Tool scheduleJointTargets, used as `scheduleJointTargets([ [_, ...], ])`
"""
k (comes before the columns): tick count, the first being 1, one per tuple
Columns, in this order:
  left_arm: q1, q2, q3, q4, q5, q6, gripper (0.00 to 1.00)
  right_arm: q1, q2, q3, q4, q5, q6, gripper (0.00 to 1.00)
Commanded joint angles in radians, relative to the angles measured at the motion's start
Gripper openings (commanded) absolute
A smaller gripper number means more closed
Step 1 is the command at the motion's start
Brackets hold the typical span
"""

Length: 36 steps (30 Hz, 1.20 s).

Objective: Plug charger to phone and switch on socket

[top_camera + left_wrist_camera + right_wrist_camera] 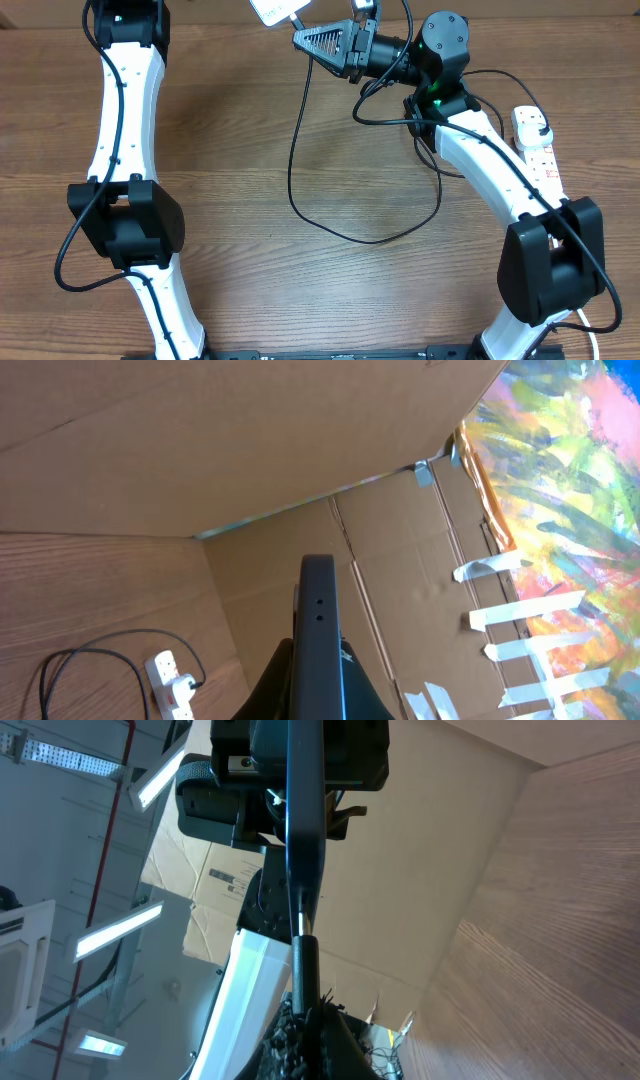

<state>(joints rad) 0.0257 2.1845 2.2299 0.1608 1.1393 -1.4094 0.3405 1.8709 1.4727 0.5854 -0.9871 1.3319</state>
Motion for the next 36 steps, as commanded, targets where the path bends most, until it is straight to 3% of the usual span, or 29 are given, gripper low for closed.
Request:
scheduleJointTargets([
  [1,-0.021,-0.013,0.015,0.008,0.034,0.015,0.04,-0.005,-0.029,0.016,0.0,0.048,0.01,0.04],
  [36,-0.048,-0.013,0.015,0.008,0.092,0.026,0.04,-0.005,-0.029,0.016,-0.003,0.09,0.056,0.04],
])
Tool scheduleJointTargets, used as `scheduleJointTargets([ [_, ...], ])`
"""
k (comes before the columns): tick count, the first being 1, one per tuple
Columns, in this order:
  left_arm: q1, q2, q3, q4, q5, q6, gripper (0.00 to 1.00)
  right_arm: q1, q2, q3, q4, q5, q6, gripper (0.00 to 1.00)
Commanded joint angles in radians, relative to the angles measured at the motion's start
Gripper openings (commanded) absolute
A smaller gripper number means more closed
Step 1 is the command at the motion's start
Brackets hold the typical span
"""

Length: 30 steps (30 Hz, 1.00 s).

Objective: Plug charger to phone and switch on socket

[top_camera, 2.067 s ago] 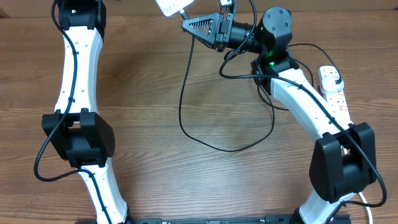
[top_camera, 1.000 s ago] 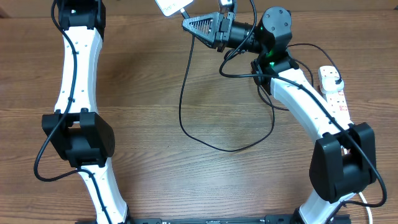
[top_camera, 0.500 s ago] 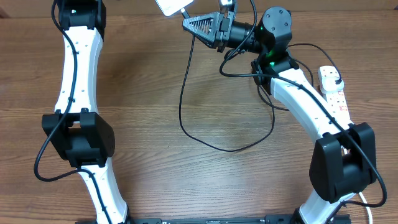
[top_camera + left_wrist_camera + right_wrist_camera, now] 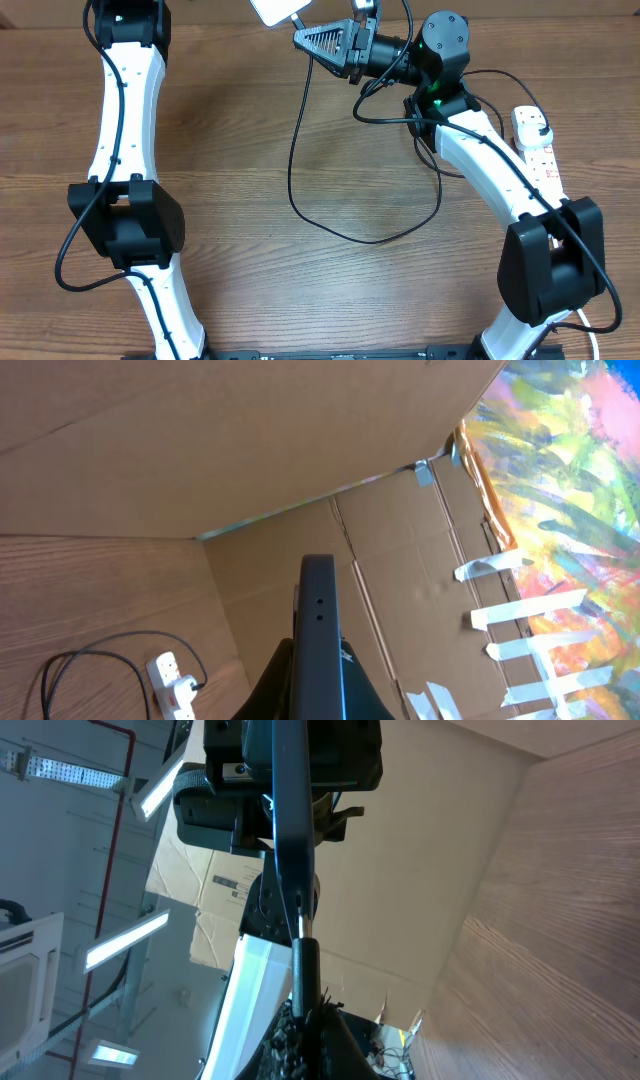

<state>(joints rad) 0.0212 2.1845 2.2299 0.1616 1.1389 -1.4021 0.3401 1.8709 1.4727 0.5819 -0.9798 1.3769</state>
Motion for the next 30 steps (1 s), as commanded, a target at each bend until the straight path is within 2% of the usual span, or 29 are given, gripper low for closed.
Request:
scheduleJointTargets([
  [1,-0.044,-0.013,0.015,0.007,0.092,0.019,0.04,-0.005,-0.029,0.016,0.001,0.085,0.011,0.04],
  [24,-0.074,-0.013,0.015,0.006,0.111,0.038,0.04,-0.005,-0.029,0.016,0.001,0.096,0.033,0.04],
  [30,-0.074,-0.013,0.015,0.006,0.077,0.037,0.04,-0.005,-0.029,0.016,0.001,0.086,0.033,0.04],
])
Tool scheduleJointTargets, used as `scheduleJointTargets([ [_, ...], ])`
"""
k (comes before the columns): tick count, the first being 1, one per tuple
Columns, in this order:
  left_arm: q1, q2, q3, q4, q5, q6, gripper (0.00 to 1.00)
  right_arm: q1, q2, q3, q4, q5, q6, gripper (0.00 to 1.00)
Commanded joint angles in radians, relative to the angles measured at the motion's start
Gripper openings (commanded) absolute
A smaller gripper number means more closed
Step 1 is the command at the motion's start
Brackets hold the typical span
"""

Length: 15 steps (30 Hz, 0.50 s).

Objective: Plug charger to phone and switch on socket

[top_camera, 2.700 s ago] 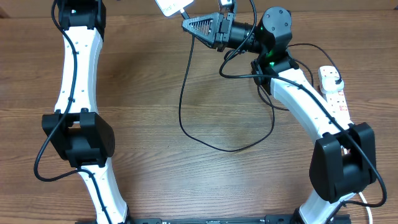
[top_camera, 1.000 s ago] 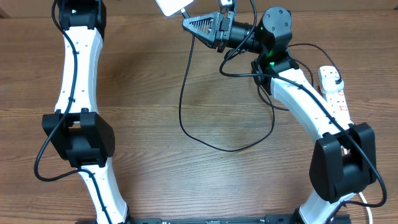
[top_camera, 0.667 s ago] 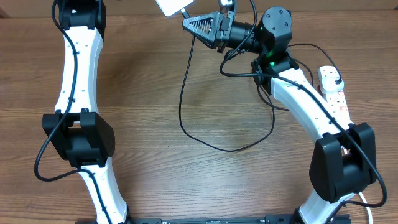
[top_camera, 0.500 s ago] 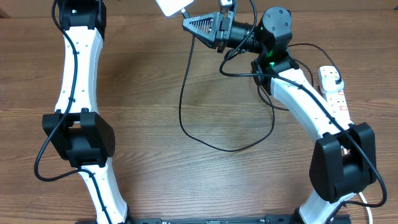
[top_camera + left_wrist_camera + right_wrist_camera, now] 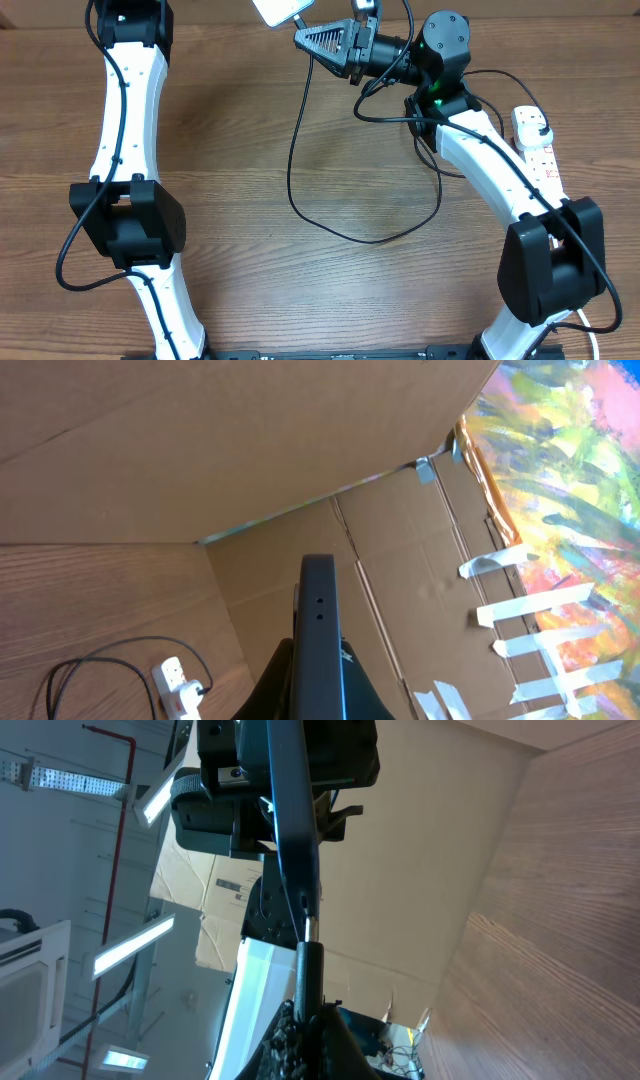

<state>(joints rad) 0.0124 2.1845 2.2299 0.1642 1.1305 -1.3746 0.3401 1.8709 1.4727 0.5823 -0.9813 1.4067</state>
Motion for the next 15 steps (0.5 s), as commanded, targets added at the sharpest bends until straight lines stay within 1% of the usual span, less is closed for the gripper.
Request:
scheduleJointTargets([
  [1,-0.065,-0.013,0.015,0.003,0.074,0.01,0.04,-0.005,-0.029,0.016,0.0,0.083,0.003,0.04],
  [8,-0.064,-0.013,0.015,0.003,0.011,0.01,0.04,-0.005,-0.029,0.016,0.0,0.067,0.003,0.04],
  [15,-0.057,-0.013,0.015,0.003,0.005,0.01,0.04,-0.005,-0.029,0.016,0.001,0.06,0.003,0.04],
])
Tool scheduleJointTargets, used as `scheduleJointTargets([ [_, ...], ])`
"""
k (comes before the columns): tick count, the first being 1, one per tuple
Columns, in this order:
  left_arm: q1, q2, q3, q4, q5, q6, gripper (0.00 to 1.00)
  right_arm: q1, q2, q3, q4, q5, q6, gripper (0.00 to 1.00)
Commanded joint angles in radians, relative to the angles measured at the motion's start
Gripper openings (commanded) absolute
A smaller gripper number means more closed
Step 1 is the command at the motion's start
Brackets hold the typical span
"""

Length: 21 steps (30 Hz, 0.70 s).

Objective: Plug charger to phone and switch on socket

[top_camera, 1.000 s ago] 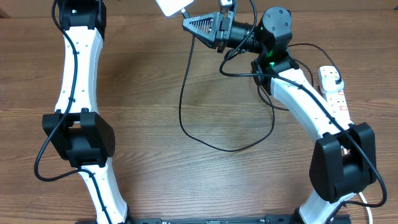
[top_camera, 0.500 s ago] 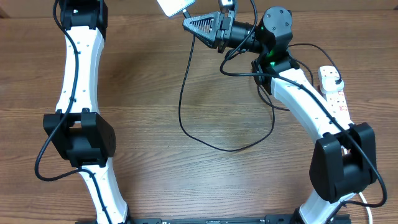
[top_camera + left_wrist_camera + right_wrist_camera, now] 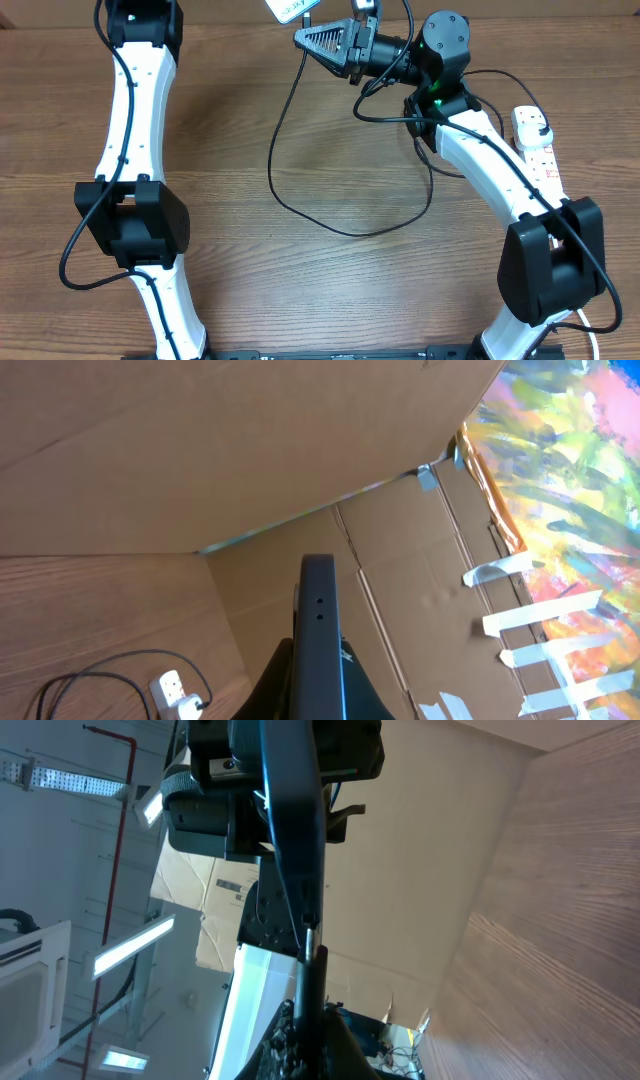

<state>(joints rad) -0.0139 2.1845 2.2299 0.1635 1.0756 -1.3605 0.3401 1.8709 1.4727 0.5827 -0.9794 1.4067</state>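
The phone (image 3: 290, 8), white-backed, shows at the overhead view's top edge. In the left wrist view it stands edge-on as a dark slab (image 3: 318, 620), with my left gripper (image 3: 318, 685) shut on it. My right gripper (image 3: 308, 40) is shut on the charger plug (image 3: 305, 982). The plug points at the phone's lower edge (image 3: 292, 830), and its metal tip touches that edge. How deep it sits cannot be told. The black cable (image 3: 275, 165) loops across the table to the white socket strip (image 3: 535, 140) at the right.
Cardboard walls stand behind the table, with a colourful painted sheet (image 3: 570, 470) at the right of the left wrist view. The socket strip with its plugged adapter (image 3: 180, 693) lies near the table's right edge. Both white arms reach toward the far edge.
The phone has shifted slightly right and further off the overhead view's top. The plug's tip sits closer against the phone's edge. The cable loop has bulged further left on the table.
At every earlier moment my left gripper held the phone raised at the far edge, and my right gripper held the plug just under it. The plug stayed lined up with the phone's edge as the gap shrank. Now they touch and the cable has shifted.
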Motion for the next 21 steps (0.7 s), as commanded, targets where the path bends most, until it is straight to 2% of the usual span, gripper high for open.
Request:
scheduleJointTargets([
  [1,-0.029,-0.013,0.015,0.004,0.059,-0.004,0.04,-0.005,-0.029,0.016,0.0,0.058,0.003,0.04],
  [11,0.005,-0.013,0.015,0.004,0.066,-0.013,0.04,-0.005,-0.029,0.016,0.0,0.031,-0.006,0.04],
  [21,0.03,-0.013,0.015,0.005,0.123,-0.034,0.04,-0.004,-0.029,0.016,-0.084,-0.023,-0.108,0.04],
])
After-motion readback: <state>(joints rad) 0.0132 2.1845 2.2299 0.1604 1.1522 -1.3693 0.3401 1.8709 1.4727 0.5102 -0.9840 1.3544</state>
